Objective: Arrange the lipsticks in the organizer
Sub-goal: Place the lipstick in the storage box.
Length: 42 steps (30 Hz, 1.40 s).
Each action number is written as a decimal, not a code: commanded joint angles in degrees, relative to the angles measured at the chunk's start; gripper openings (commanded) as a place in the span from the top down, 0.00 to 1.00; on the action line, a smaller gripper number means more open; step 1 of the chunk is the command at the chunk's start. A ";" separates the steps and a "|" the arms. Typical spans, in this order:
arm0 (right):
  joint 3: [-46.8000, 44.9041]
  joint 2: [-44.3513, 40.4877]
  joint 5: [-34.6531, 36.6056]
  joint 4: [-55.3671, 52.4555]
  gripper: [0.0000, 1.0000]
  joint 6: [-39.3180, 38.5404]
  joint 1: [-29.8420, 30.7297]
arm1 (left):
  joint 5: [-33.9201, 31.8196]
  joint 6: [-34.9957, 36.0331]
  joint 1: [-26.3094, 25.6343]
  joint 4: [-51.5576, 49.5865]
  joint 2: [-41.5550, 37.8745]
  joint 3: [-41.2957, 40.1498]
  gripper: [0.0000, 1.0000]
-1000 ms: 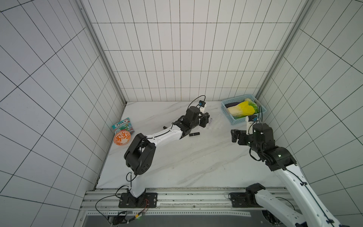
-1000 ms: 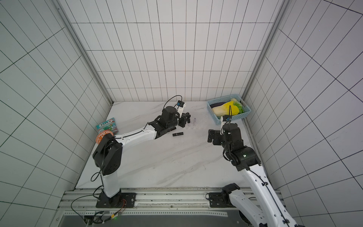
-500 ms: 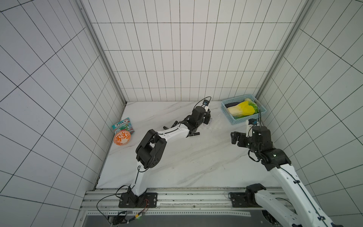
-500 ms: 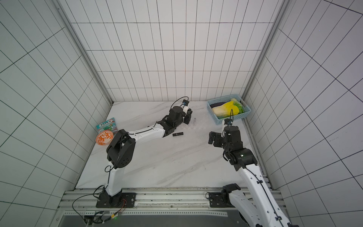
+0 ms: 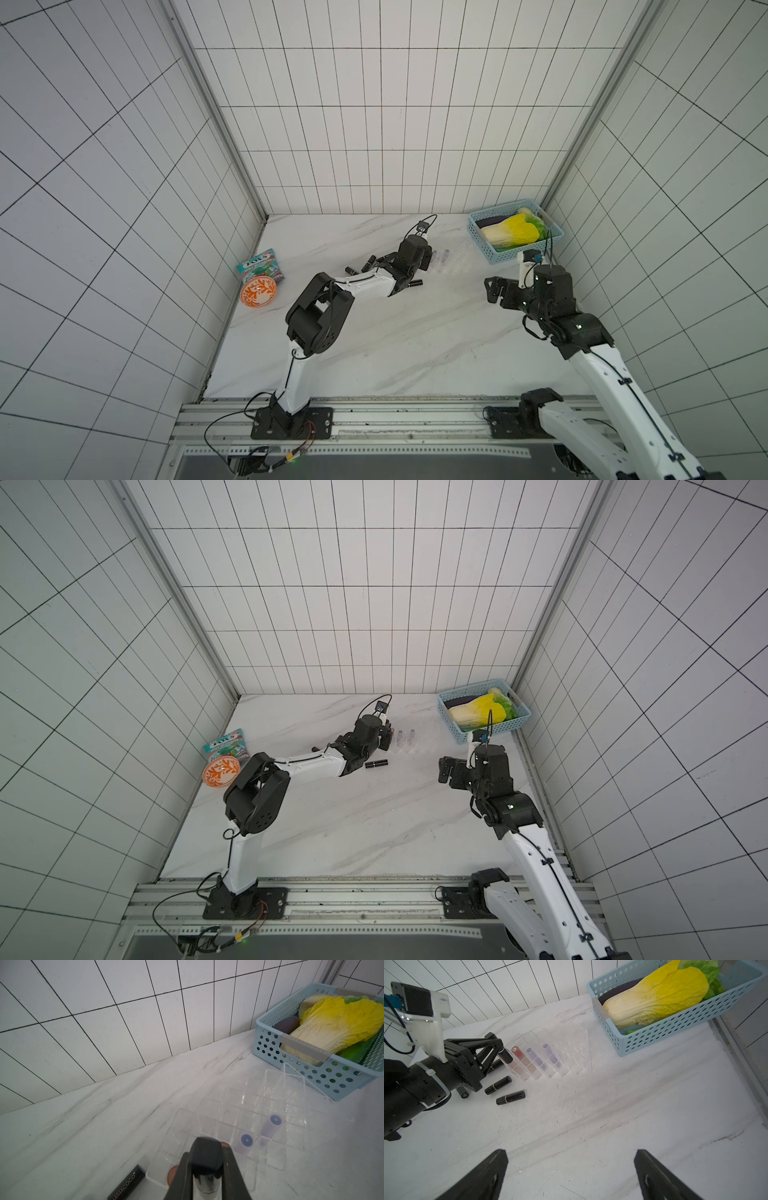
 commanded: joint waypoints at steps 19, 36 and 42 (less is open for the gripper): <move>-0.84 -0.44 -3.25 0.45 0.02 0.72 -0.91 | 0.21 -4.48 0.23 0.15 1.35 -2.26 0.93; -0.17 1.07 -6.50 0.18 0.02 0.54 -0.91 | 2.50 -5.90 1.26 0.13 2.12 -1.26 0.39; 1.91 5.21 -12.22 0.04 0.05 -0.48 -0.93 | 0.44 -8.74 2.25 -0.43 -5.05 -5.42 0.22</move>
